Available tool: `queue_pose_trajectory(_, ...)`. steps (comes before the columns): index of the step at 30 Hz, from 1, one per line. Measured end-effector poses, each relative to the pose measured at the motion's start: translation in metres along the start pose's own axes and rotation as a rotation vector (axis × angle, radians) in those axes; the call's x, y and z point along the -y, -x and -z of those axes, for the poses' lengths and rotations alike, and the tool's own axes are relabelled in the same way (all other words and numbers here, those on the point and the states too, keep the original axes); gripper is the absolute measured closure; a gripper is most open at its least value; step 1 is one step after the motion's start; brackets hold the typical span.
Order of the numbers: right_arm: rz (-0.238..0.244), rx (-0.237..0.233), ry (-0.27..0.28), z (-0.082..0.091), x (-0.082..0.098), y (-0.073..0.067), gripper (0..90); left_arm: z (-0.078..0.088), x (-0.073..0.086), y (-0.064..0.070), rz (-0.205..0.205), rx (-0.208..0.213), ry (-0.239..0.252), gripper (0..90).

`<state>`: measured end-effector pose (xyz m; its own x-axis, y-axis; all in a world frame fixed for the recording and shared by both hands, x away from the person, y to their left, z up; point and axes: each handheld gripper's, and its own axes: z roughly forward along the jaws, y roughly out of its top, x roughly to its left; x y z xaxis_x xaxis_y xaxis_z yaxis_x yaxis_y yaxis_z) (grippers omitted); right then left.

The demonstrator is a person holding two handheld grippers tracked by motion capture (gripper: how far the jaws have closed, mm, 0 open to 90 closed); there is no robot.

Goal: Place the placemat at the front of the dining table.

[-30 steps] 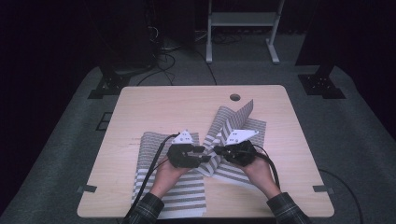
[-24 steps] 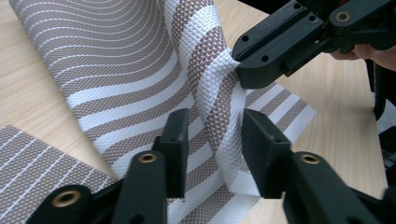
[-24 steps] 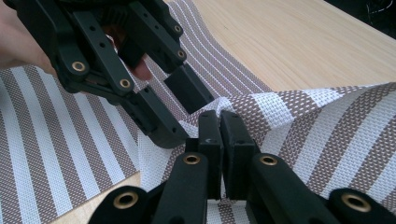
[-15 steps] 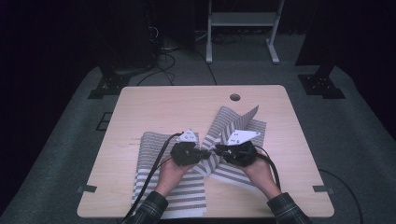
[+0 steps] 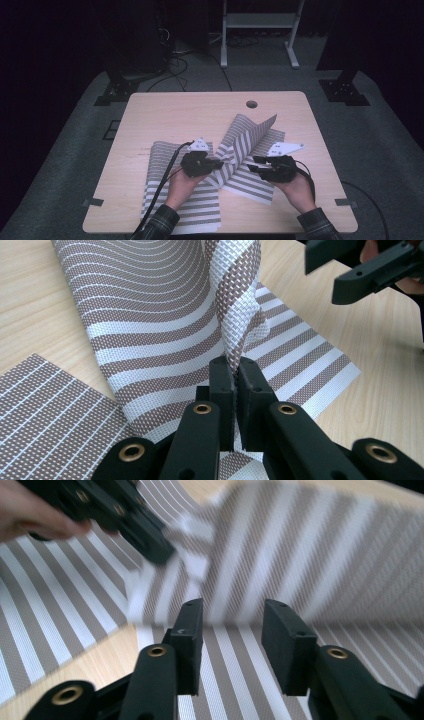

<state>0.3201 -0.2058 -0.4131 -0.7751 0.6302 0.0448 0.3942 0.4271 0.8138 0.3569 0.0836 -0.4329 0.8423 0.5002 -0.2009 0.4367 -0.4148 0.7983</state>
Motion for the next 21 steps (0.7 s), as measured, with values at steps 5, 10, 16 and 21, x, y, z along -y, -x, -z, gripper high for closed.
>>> queue_pose_trajectory(5,-0.038,0.023,-0.04,0.008,0.024,0.001,51.7,0.002,-0.001,-0.001,0.001,-0.005,0.009,87.1)
queue_pose_trajectory(10,-0.023,0.044,-0.12,0.011,0.054,-0.01,40.7,0.004,-0.001,-0.002,0.004,-0.014,0.01,87.1)
queue_pose_trajectory(16,-0.014,0.037,-0.18,0.008,0.068,-0.017,39.5,0.009,-0.002,-0.003,0.008,-0.026,0.026,87.1)
queue_pose_trajectory(21,0.018,0.028,-0.232,0.001,0.074,-0.021,39.2,0.017,-0.002,-0.007,0.019,-0.044,0.041,87.0)
